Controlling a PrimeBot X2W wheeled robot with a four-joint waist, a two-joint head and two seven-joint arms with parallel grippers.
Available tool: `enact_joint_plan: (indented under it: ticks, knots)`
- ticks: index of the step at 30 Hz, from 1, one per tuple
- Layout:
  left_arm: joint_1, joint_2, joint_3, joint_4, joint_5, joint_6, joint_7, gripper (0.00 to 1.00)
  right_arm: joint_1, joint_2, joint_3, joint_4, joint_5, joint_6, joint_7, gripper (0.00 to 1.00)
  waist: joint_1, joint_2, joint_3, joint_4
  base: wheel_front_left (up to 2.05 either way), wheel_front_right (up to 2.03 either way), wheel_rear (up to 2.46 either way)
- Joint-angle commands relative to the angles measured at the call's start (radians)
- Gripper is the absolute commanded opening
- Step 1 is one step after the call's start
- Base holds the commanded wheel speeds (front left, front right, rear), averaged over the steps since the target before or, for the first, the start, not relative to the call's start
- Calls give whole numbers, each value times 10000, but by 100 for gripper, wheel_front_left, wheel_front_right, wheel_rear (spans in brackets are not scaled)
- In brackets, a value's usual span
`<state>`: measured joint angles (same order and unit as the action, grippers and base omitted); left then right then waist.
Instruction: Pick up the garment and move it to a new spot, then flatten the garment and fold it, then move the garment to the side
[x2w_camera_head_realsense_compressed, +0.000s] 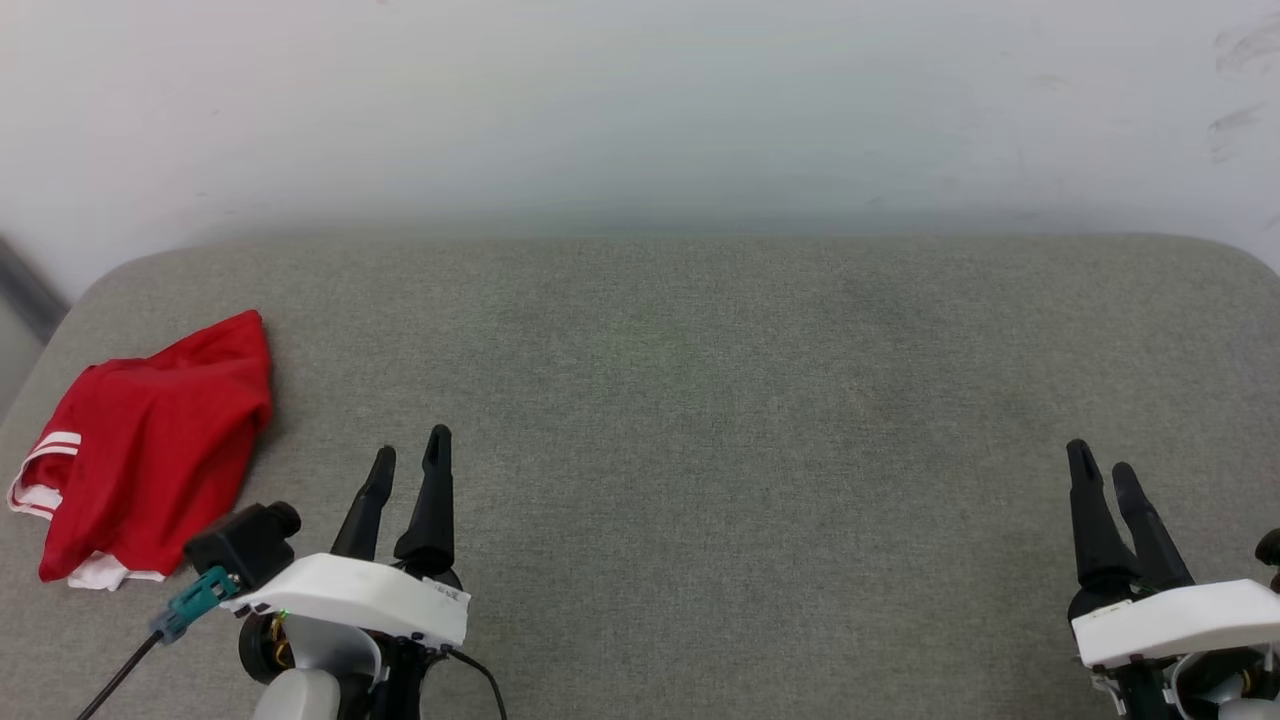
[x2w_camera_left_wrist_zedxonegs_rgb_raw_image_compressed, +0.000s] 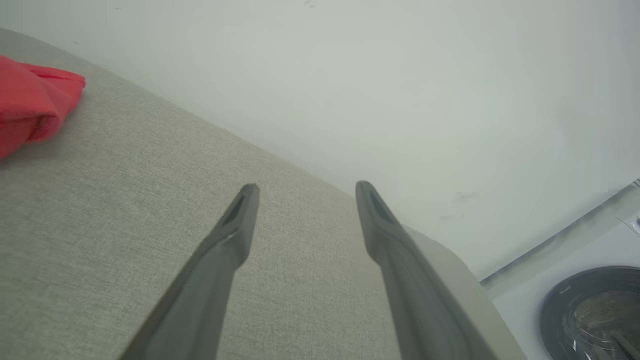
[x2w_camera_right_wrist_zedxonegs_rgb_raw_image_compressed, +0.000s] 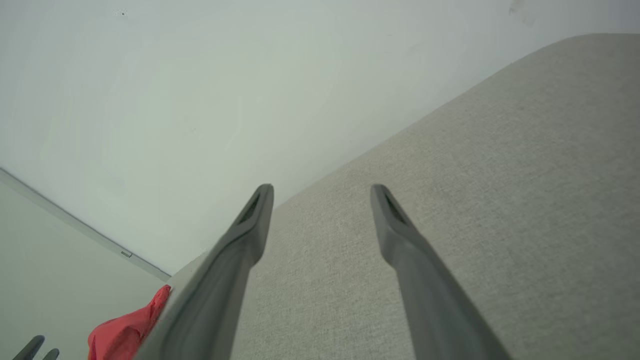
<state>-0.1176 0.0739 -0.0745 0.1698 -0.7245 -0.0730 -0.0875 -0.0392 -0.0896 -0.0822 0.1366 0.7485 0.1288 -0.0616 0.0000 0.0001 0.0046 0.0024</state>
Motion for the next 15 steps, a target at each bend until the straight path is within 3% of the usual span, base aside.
enact_joint_plan:
  ticks: [1, 15]
  knots:
    - [-298, 103, -105, -141, 391, 100, -113, 100, -99, -102, 27, -200, -411, 14, -71, 100, 0, -1, 1, -5, 0, 0, 0]
    - [-452, 499, -642, 153, 2272, 769, -577, 100, -21, -79, 110, -426, -2684, 17, -40, 100, 0, -1, -4, 9, 0, 0, 0]
